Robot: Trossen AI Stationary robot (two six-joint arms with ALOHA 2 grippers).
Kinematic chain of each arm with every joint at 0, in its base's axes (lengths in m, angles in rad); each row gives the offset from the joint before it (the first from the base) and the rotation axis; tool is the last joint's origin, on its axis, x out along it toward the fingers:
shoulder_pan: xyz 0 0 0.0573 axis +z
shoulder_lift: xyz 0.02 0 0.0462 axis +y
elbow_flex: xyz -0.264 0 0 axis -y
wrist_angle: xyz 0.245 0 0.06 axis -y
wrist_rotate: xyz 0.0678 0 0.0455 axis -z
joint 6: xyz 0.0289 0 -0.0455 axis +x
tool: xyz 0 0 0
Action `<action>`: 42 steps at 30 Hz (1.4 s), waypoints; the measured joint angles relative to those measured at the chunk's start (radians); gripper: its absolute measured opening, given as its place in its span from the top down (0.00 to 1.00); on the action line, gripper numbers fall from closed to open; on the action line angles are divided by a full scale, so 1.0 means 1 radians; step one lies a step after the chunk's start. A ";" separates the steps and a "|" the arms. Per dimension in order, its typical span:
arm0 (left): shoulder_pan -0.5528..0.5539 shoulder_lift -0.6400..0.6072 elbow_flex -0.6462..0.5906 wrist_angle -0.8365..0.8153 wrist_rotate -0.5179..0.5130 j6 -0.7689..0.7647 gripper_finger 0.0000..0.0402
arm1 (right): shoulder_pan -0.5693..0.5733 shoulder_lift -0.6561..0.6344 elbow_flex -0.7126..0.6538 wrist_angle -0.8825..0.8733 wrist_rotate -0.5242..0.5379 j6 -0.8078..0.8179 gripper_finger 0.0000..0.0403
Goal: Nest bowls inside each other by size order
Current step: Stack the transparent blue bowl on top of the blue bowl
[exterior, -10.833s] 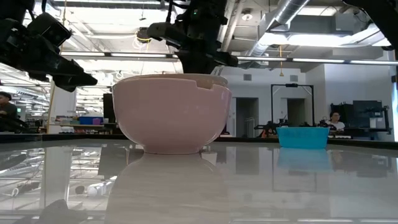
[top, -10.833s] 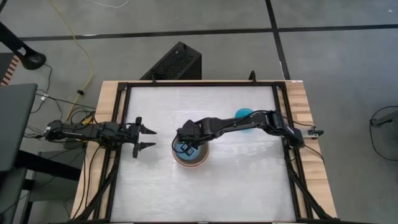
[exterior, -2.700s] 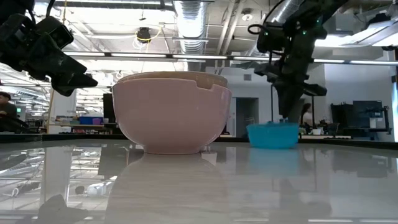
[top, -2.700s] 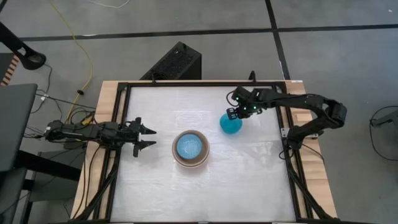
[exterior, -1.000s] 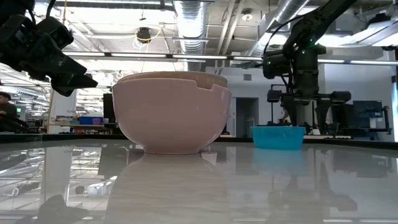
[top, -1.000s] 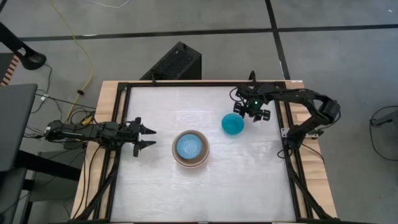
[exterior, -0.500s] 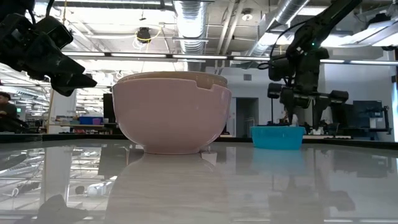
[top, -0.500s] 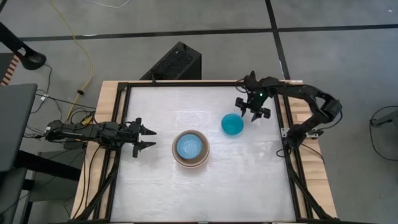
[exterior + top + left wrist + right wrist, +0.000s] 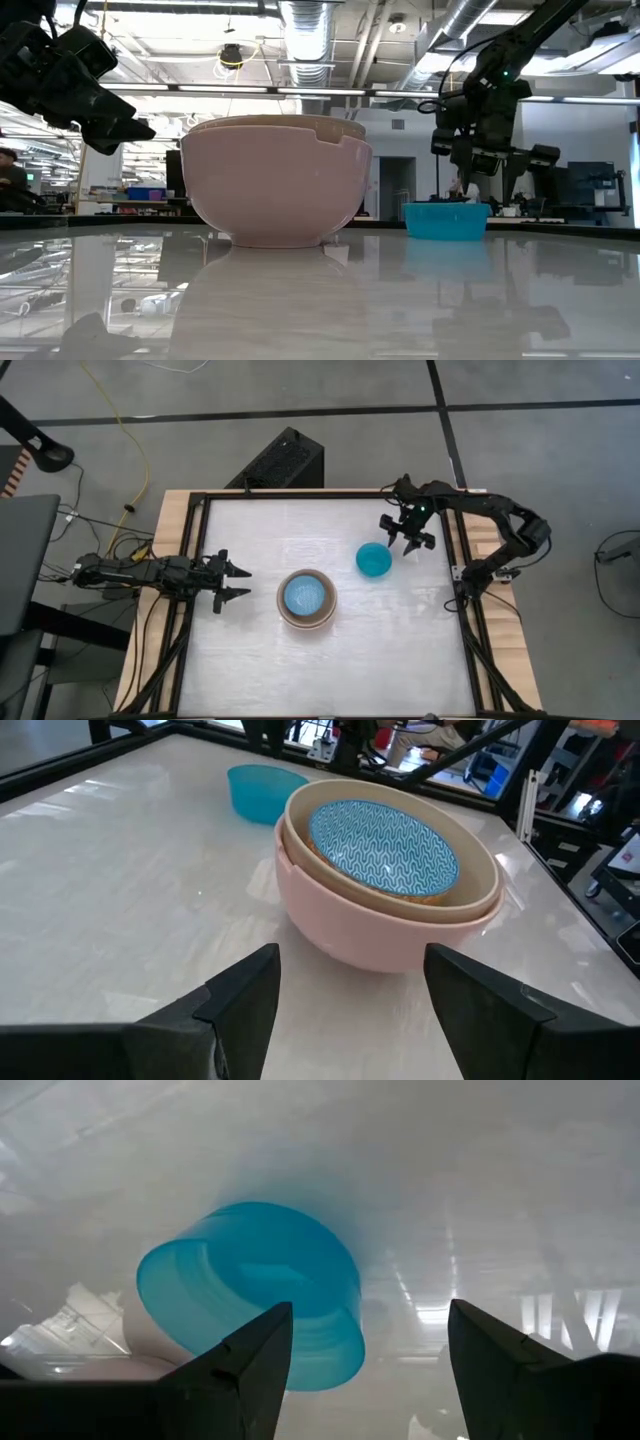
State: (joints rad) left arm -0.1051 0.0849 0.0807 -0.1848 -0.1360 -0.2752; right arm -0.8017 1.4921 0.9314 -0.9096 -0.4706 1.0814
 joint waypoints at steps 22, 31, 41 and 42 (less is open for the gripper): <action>0.000 0.000 0.000 0.000 -0.001 0.001 0.41 | 0.239 0.000 -0.010 0.093 0.229 -0.074 0.44; 0.000 0.000 0.000 -0.001 -0.002 0.001 0.41 | 0.290 0.046 -0.025 0.153 0.275 -0.024 0.61; 0.000 0.000 0.000 -0.002 -0.001 0.001 0.41 | 0.347 0.179 -0.012 0.206 0.303 -0.042 0.84; 0.000 0.000 0.000 -0.002 -0.001 0.001 0.41 | 0.348 0.179 -0.012 0.204 0.306 -0.042 0.87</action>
State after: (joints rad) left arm -0.1051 0.0849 0.0807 -0.1867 -0.1374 -0.2741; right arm -0.4532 1.6711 0.9195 -0.7058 -0.1642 1.0394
